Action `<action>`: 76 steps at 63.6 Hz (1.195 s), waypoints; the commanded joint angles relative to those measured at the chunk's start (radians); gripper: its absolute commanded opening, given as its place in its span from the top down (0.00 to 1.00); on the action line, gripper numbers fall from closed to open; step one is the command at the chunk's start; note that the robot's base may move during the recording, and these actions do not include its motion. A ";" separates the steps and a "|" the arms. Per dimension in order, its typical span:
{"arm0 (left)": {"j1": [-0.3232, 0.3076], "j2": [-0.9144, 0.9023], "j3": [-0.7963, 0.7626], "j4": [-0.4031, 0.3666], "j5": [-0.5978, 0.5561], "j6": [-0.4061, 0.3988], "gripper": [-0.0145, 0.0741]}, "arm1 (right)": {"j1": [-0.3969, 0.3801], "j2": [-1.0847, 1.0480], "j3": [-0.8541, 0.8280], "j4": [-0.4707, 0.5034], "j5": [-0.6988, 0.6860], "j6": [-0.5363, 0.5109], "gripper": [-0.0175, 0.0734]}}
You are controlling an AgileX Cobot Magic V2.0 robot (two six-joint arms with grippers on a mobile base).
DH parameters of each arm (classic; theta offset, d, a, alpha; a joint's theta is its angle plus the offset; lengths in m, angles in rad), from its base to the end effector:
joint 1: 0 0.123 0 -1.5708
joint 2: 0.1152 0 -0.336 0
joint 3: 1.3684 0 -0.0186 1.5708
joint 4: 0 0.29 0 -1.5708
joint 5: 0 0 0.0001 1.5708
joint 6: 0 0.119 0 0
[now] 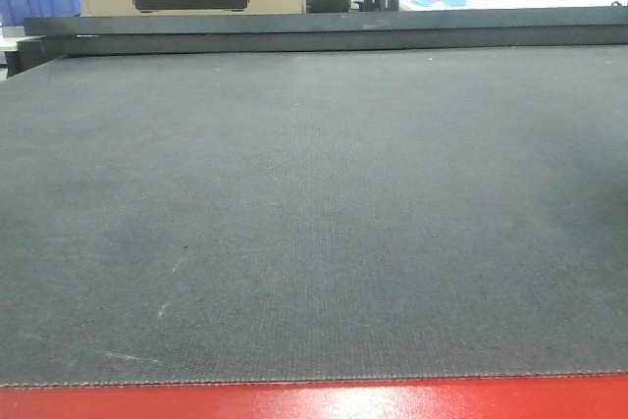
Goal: Place valve from conveyor to right shelf box
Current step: 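Close the right gripper around the white valve body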
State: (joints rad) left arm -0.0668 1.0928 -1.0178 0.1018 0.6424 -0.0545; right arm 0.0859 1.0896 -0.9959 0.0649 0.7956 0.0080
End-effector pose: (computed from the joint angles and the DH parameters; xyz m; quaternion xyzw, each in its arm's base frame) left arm 0.2665 -0.0106 0.3894 0.0280 0.8901 0.0181 0.4545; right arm 0.2511 0.0272 0.3680 -0.0237 0.9263 0.0475 0.3729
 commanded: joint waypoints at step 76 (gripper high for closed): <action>0.015 0.042 -0.011 -0.007 0.044 -0.065 0.96 | -0.003 0.521 -0.388 -0.065 0.425 -0.008 0.37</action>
State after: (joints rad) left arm -0.0533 1.1349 -1.0193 0.1005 0.6961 -0.1101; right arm 0.0859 1.5982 -1.3753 -0.0106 1.2170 0.0080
